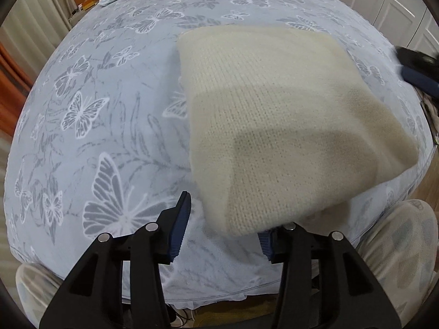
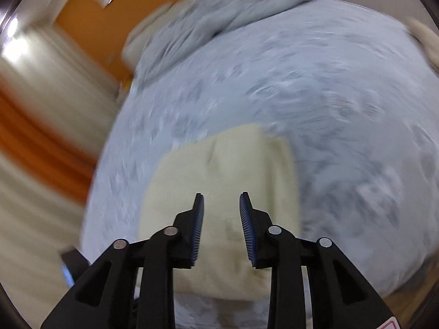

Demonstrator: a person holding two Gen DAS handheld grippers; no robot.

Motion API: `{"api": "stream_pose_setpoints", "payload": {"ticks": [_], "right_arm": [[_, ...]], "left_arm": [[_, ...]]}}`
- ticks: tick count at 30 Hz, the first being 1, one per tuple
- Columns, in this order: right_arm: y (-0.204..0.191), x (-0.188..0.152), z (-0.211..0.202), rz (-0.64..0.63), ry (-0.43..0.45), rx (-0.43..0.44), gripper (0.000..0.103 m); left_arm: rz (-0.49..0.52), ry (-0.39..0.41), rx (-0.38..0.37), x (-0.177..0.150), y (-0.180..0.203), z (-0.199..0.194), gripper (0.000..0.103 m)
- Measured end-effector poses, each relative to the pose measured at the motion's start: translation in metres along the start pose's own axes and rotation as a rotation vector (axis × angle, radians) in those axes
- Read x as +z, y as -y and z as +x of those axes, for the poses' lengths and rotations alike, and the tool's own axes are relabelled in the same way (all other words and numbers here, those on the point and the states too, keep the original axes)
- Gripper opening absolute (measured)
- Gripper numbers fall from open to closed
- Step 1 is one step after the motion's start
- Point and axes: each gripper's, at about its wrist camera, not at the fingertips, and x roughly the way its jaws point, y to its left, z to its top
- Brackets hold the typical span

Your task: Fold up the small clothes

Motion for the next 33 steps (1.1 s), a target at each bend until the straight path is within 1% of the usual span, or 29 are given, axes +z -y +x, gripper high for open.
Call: {"api": "stream_pose_setpoints", "payload": {"ticks": [1, 2, 3, 5, 6, 7, 8, 9, 10, 11, 12, 13, 14, 15, 17, 19, 20, 21, 22, 23, 24, 25, 26, 27, 28, 29, 30, 32, 33], "right_arm": [[-0.003, 0.003, 0.02, -0.029, -0.043, -0.017, 0.029], [0.0, 0.001, 0.049, -0.049, -0.111, -0.069, 0.021], [0.008, -0.004, 0.08, -0.083, -0.183, -0.149, 0.021], [0.003, 0.006, 0.065, -0.064, -0.169, -0.138, 0.022], [-0.002, 0.015, 0.052, -0.038, -0.134, -0.094, 0.022], [-0.006, 0.018, 0.04, -0.031, -0.098, -0.056, 0.023], [-0.012, 0.024, 0.039, -0.036, -0.071, -0.037, 0.03], [-0.015, 0.033, 0.04, -0.062, -0.055, -0.068, 0.037], [-0.019, 0.038, 0.045, -0.083, -0.047, -0.115, 0.055], [-0.016, 0.043, 0.054, -0.099, -0.047, -0.171, 0.067], [-0.009, 0.044, 0.072, -0.102, -0.081, -0.239, 0.069], [0.001, 0.042, 0.095, -0.089, -0.148, -0.285, 0.07], [0.003, 0.04, 0.109, -0.071, -0.171, -0.27, 0.069], [0.005, 0.038, 0.109, -0.074, -0.154, -0.237, 0.065], [-0.002, 0.045, 0.095, -0.116, -0.122, -0.201, 0.015], [-0.009, 0.059, 0.072, -0.092, -0.048, -0.134, 0.013], [-0.008, 0.065, 0.059, -0.089, -0.001, -0.121, 0.013], [-0.005, 0.067, 0.056, -0.084, 0.012, -0.116, 0.013], [0.001, 0.066, 0.06, -0.074, 0.002, -0.124, 0.013], [0.009, 0.063, 0.075, -0.062, -0.044, -0.147, 0.014], [0.018, 0.054, 0.103, -0.063, -0.153, -0.186, 0.016], [0.027, 0.044, 0.116, -0.069, -0.185, -0.185, 0.017], [0.028, 0.044, 0.109, -0.051, -0.157, -0.16, 0.017], [0.03, 0.047, 0.101, -0.012, -0.154, -0.136, 0.018], [0.033, 0.047, 0.091, 0.03, -0.144, -0.116, 0.021], [0.035, 0.044, 0.074, 0.068, -0.118, -0.105, 0.029], [0.036, 0.039, 0.055, 0.084, -0.082, -0.102, 0.034], [0.037, 0.025, 0.034, 0.088, -0.053, -0.109, 0.066], [0.043, 0.014, 0.028, 0.103, -0.063, -0.112, 0.07]], "left_arm": [[0.005, 0.0, 0.005, 0.0, 0.001, 0.001, 0.044], [0.01, 0.001, 0.012, -0.001, 0.003, 0.0, 0.044], [0.011, 0.0, 0.014, -0.001, 0.003, 0.001, 0.045], [0.016, -0.012, 0.016, -0.002, 0.003, 0.003, 0.045], [0.02, -0.009, 0.021, -0.002, 0.003, 0.003, 0.046], [0.027, -0.008, 0.025, -0.002, 0.003, 0.003, 0.047], [0.027, -0.006, 0.03, -0.003, 0.003, 0.004, 0.049], [0.025, -0.006, 0.033, -0.003, 0.003, 0.004, 0.051], [0.022, -0.007, 0.032, -0.003, 0.002, 0.005, 0.052], [0.02, -0.009, 0.031, -0.003, 0.002, 0.006, 0.052], [0.018, -0.011, 0.033, -0.003, 0.001, 0.006, 0.053], [0.018, -0.012, 0.035, -0.002, 0.001, 0.005, 0.054], [0.018, -0.013, 0.036, -0.002, 0.001, 0.005, 0.054], [0.018, -0.013, 0.035, -0.002, 0.001, 0.005, 0.054], [0.026, -0.012, 0.042, -0.002, 0.002, 0.005, 0.054], [0.03, -0.016, 0.041, -0.002, 0.002, 0.006, 0.054], [0.028, -0.021, 0.039, -0.002, 0.002, 0.008, 0.054], [0.024, -0.024, 0.035, -0.002, 0.002, 0.009, 0.054], [0.021, -0.027, 0.031, -0.002, 0.002, 0.011, 0.055], [0.024, -0.027, 0.032, -0.002, 0.002, 0.012, 0.056], [0.028, -0.026, 0.037, -0.002, 0.002, 0.013, 0.058], [0.031, -0.025, 0.045, -0.001, 0.003, 0.013, 0.059], [0.03, -0.029, 0.045, -0.002, 0.003, 0.014, 0.06], [0.029, -0.034, 0.037, -0.002, 0.003, 0.013, 0.059], [0.023, -0.033, 0.01, -0.001, 0.0, 0.008, 0.059], [0.014, -0.023, -0.029, -0.002, -0.005, 0.003, 0.059], [-0.002, -0.01, -0.081, -0.002, -0.01, -0.005, 0.062], [-0.059, 0.015, -0.203, -0.003, -0.025, -0.027, 0.069], [-0.095, 0.03, -0.264, -0.004, -0.033, -0.036, 0.078]]}}
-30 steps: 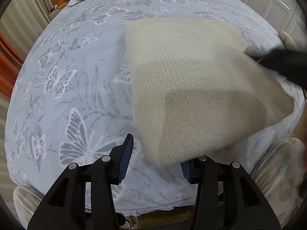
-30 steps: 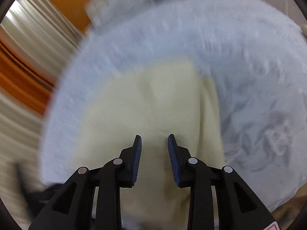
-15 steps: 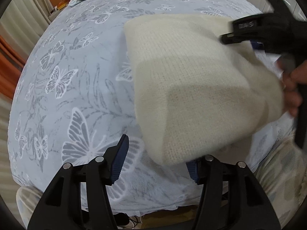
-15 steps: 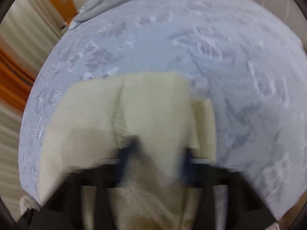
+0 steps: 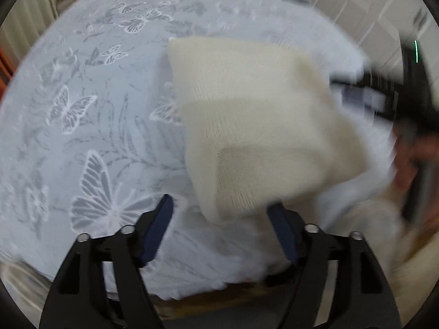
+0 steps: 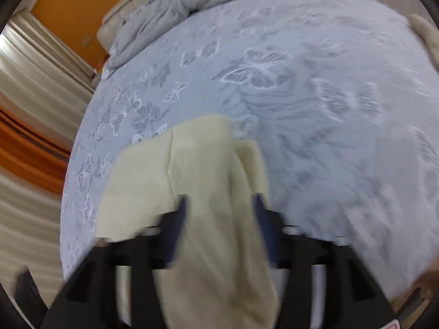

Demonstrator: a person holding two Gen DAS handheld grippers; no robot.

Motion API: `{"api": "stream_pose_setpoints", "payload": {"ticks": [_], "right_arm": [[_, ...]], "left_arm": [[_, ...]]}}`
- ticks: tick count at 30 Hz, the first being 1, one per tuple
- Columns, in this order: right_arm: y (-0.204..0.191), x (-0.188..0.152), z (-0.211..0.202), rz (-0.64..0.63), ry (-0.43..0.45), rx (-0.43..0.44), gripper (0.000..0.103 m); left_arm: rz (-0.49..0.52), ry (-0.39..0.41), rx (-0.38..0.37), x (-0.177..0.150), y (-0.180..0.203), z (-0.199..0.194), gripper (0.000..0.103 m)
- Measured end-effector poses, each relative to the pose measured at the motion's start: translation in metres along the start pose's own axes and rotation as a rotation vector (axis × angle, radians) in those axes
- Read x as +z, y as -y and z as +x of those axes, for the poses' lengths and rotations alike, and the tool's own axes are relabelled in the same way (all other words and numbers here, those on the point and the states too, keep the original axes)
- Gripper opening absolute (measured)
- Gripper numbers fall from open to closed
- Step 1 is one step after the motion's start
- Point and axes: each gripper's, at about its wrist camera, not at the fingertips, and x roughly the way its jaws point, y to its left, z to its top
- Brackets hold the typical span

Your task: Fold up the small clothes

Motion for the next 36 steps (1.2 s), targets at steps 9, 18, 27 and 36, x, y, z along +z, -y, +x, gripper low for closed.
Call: {"api": "stream_pose_setpoints", "payload": {"ticks": [9, 18, 27, 36], "right_arm": [[0.01, -0.032, 0.049, 0.163, -0.159, 0.107, 0.082], [0.006, -0.027, 0.076, 0.207, -0.149, 0.178, 0.084], [-0.027, -0.012, -0.016, 0.127, -0.003, 0.213, 0.036], [-0.105, -0.016, -0.209, -0.108, 0.372, 0.273, 0.036]], "left_arm": [[-0.301, 0.025, -0.178, 0.061, -0.045, 0.026, 0.093], [-0.552, -0.146, -0.342, 0.072, -0.053, 0.111, 0.093], [-0.353, -0.074, -0.292, 0.093, -0.007, 0.048, 0.058], [-0.096, 0.206, -0.464, 0.105, 0.037, -0.126, 0.058]]}}
